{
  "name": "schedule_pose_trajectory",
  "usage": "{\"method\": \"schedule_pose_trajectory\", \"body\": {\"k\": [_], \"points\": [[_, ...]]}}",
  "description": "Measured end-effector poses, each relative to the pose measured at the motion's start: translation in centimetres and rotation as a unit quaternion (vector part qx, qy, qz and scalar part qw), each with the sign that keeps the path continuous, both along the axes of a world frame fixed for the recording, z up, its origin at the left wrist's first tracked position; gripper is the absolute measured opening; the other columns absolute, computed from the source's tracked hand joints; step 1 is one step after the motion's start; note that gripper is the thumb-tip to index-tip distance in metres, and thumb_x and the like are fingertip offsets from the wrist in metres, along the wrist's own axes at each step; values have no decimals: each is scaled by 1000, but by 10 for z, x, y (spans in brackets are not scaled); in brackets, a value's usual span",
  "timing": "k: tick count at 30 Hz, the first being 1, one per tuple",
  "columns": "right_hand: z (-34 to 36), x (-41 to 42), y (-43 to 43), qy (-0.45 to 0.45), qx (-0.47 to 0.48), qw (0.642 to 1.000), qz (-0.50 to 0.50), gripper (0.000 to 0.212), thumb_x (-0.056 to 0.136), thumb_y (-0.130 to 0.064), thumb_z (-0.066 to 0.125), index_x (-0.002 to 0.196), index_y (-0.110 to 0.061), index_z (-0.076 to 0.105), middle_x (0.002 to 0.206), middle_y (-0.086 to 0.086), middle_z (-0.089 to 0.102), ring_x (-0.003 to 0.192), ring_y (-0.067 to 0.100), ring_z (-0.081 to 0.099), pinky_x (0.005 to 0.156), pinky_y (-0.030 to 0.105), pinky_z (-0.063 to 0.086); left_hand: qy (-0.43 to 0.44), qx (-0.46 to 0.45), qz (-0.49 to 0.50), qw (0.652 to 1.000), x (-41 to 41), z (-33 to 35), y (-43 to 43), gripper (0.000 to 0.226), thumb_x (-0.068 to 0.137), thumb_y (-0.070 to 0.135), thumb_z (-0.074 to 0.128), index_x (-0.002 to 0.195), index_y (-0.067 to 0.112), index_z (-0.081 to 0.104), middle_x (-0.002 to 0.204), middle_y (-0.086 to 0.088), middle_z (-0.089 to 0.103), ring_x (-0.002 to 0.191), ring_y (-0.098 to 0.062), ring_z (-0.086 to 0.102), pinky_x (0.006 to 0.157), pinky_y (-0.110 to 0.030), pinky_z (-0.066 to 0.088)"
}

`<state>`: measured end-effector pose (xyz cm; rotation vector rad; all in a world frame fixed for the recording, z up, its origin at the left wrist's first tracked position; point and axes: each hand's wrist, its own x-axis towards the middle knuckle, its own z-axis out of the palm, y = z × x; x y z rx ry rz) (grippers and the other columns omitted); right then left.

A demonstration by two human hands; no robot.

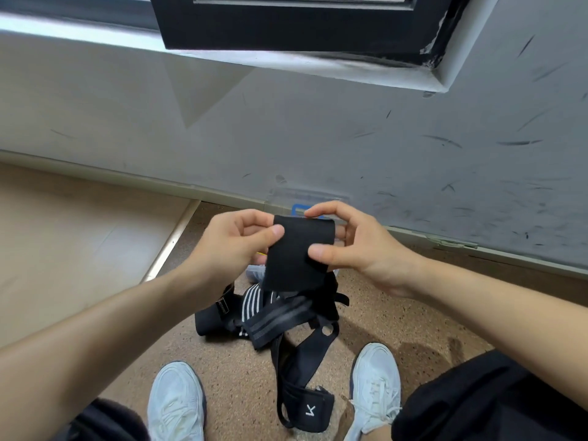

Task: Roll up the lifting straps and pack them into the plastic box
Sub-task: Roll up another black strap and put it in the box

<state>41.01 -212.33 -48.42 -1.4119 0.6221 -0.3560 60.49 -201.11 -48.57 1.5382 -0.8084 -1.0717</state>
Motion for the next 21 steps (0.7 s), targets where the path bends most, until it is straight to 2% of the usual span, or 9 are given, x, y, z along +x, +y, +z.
{"method": "schedule_pose_trajectory", "body": {"k": [2,4,7,10,12,15,18,19,21], "points": [[-1,-1,0,25,-31,998,40,60,82,6,78,129,-25,59,114,37,64,92,35,65,75,33,56,22,-4,21,1000,2,0,-2,10,98,10,66,103,4,71,79,-2,76,64,-8,68,57,-19,54],[-1,2,-3,25,-43,999,19,56,80,4,77,126,-26,63,100,46,55,86,37,60,75,43,51,33,4,19,999,0,0,-3,14,99,15,65,106,5,70,80,-1,75,63,-7,67,58,-19,54],[2,4,-8,-8,-21,997,-76,36,89,7,70,118,-13,64,72,22,48,71,31,55,67,40,50,24,18,-29,999,-3,0,0,9,96,17,68,101,10,68,84,-2,76,69,-9,69,61,-19,53],[3,4,-11,-21,-3,992,-124,22,93,5,66,108,-11,65,84,20,58,80,30,59,79,41,52,-18,26,-76,997,-4,-2,3,12,89,6,75,98,4,67,91,-18,77,78,-18,71,68,-23,55],[3,3,-10,-19,4,994,-109,18,93,0,67,107,-12,65,91,20,64,85,29,63,82,45,51,-31,28,-67,997,-3,-2,3,10,89,6,75,94,5,67,88,-16,75,78,-19,67,64,-23,54],[3,3,-6,-13,-29,999,-37,33,86,-1,76,115,-13,66,99,20,69,90,29,68,87,52,52,-5,9,-30,999,-1,2,-1,5,93,7,71,98,8,70,81,-4,76,71,-11,69,56,-18,51],[4,3,-4,-15,-49,999,2,48,79,1,80,120,-19,66,102,26,69,92,31,67,91,64,51,11,0,-1,1000,1,2,-3,11,94,9,70,104,5,69,83,-5,76,68,-10,67,54,-17,51],[4,3,-5,-15,-67,998,8,48,78,0,80,119,-21,67,95,29,62,87,32,62,87,62,52,14,3,9,1000,1,1,-3,13,93,9,71,106,4,69,84,-6,75,68,-12,65,54,-18,51],[6,3,-7,-9,-115,993,8,49,78,3,81,120,-19,67,84,18,49,77,29,47,75,45,49,29,13,39,999,4,-2,-4,23,91,13,74,111,3,67,86,-8,71,66,-13,61,53,-17,50]]}}
